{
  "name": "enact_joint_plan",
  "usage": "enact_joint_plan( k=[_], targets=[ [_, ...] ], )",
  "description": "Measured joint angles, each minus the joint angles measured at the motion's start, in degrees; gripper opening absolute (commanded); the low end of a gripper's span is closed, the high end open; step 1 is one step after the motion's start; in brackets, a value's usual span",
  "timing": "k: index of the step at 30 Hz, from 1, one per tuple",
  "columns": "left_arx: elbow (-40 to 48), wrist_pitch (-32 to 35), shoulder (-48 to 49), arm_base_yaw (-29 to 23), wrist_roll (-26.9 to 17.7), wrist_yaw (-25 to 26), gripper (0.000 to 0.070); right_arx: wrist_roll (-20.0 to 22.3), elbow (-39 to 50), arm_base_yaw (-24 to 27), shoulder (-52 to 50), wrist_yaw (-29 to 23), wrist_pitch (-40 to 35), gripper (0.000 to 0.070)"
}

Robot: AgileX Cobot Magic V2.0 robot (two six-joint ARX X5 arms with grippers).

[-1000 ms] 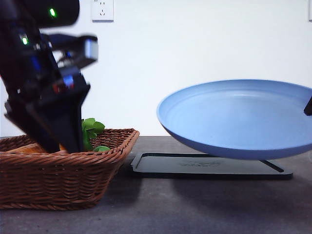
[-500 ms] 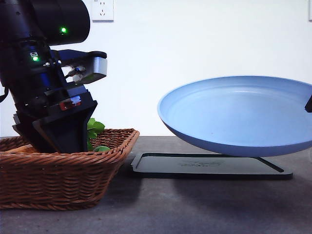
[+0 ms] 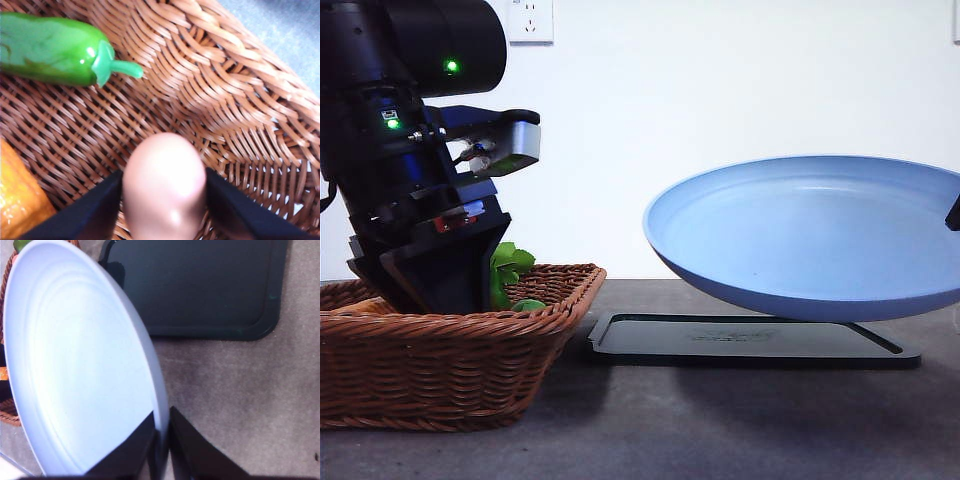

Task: Transfer egg from basket to plate and serve

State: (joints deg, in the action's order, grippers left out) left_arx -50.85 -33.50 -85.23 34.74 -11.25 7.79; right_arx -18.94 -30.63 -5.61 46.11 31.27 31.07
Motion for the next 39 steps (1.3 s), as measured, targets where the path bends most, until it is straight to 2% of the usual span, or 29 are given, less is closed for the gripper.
enact_joint_plan(
  k=[4,11,15,20,22,25,28,31,35,39],
  targets=[
    [0.0,0.0,0.0,0.0,0.0,0.0,0.0208,0.0,0.0,0.0,0.0,0.0,0.0,0.0],
    [-1.4,-2.6,0.0,0.0,0.0,0.0,0.0201,0.0,0.0,0.0,0.0,0.0,0.0,0.0],
    [-6.7,-8.9,-0.1,0.0,0.0,0.0,0.0201,0.0,0.0,0.0,0.0,0.0,0.0,0.0],
    [-18.6,-17.9,-0.2,0.3,0.3,0.2,0.0201,-1.0,0.0,0.0,0.1,0.0,0.0,0.0],
    [-23.4,-19.4,-0.2,0.8,1.2,1.7,0.0201,-1.6,0.0,0.0,0.3,0.0,0.0,0.0],
    [-30.3,-18.4,-0.2,2.8,4.2,6.2,0.0201,-2.4,0.0,-0.1,1.7,0.8,0.3,0.0],
    [-34.0,-14.5,-0.2,6.1,7.2,9.1,0.0201,-2.6,0.0,-0.1,3.6,3.4,0.5,0.0],
    [-34.2,-11.3,-0.3,10.4,8.3,9.2,0.0201,-2.6,0.0,-0.1,5.0,5.5,0.5,0.0],
    [-34.1,-8.8,-1.7,16.7,8.4,9.0,0.0201,-2.6,0.0,-0.1,5.8,5.8,0.6,0.0],
    [-34.1,-7.9,-6.1,21.6,8.2,5.4,0.0201,-2.6,0.0,-0.1,5.8,5.8,1.0,0.0]
  ],
)
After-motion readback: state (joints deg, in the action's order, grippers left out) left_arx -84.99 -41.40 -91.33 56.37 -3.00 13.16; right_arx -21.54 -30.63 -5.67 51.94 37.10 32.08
